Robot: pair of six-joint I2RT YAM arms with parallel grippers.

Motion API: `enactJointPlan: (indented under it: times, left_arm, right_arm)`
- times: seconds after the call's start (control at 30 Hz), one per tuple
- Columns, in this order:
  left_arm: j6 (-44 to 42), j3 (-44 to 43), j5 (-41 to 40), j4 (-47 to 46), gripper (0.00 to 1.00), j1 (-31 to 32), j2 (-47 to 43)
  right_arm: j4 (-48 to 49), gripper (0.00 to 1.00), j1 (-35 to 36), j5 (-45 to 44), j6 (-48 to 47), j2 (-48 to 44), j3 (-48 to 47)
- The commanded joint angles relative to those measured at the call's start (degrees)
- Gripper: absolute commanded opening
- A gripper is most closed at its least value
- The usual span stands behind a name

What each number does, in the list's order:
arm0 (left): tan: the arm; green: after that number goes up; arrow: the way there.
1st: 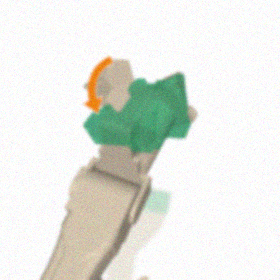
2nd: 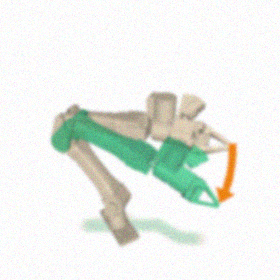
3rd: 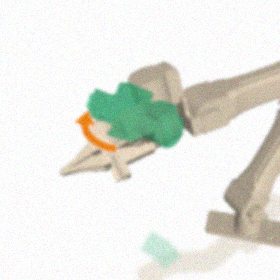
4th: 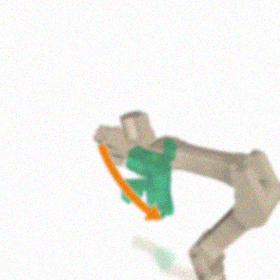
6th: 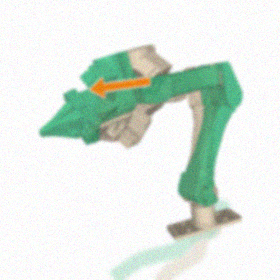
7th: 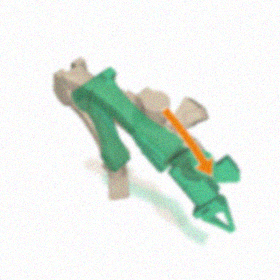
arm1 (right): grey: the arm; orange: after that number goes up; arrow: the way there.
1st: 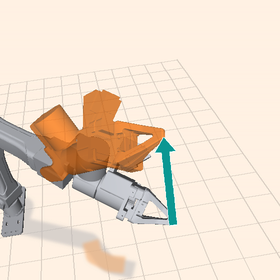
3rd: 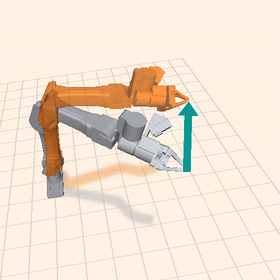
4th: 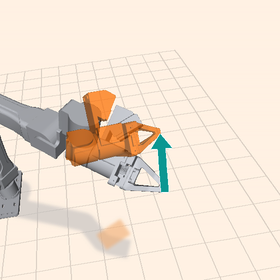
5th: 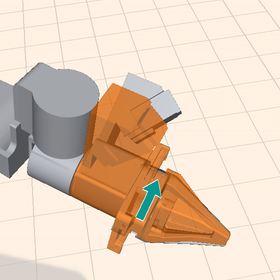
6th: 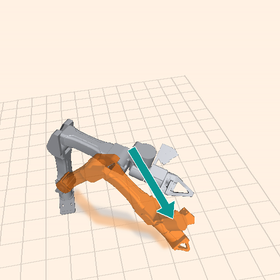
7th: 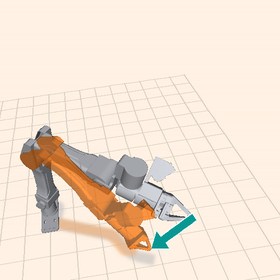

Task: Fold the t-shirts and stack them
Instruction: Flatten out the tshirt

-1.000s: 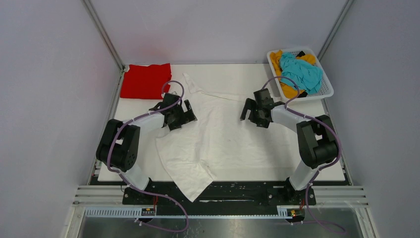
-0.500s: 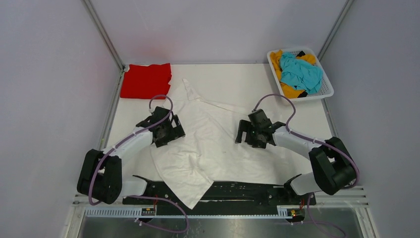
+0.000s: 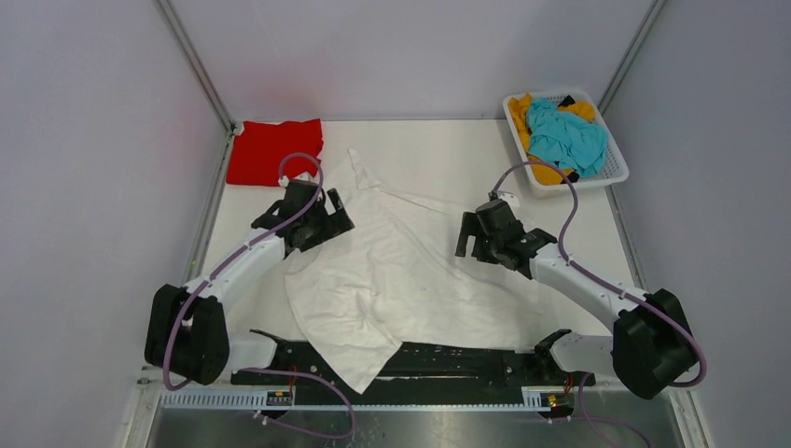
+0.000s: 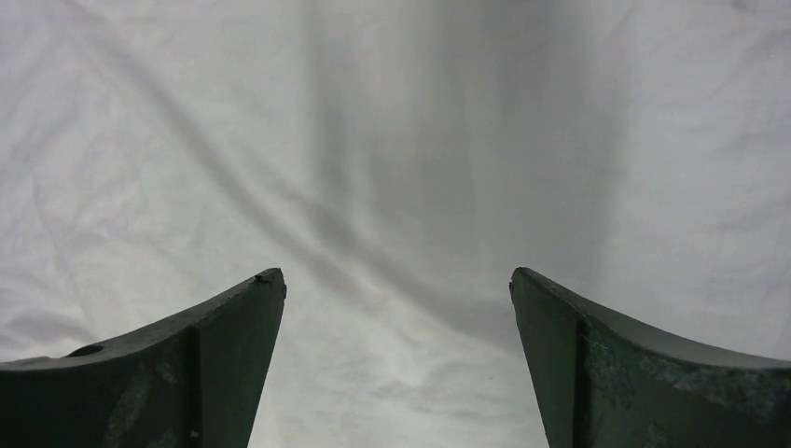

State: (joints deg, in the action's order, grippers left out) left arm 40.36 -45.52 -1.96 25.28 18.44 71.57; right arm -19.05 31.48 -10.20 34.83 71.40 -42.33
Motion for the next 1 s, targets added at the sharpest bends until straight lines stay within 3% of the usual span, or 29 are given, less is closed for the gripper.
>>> enactJointPlan:
  times: [0.0,0.33,0.5,0.6,0.97]
  left_arm:
    - [-0.1,-8.2,5.2,-10.7,0.99,0.1,8.0]
    - [0.4,-33.5,5.4,-17.6,0.99,-0.4,37.1]
    - [0.9,-43.1,6.2,-18.7,0.99,-1.1,46.4]
    - [0.7,-48.3,3.2,-14.5,0.99,-1.2,50.1]
    - [0.6,-44.0,-0.9,-13.8,0.99,-1.9,50.0]
  right_arm:
    - [-0.7,0.99,-1.0,-8.0,-2.9,-0.7,-2.3]
    - [4.4,1.00,-6.1,-3.3,-3.6,1.3,-0.9]
    - [4.4,1.00,-7.1,-3.7,-4.2,1.3,-0.6]
    - [4.4,1.00,-7.5,-3.6,-4.5,1.4,-0.4]
    - [4.7,1.00,-8.4,-2.5,-4.4,3.3,-0.6]
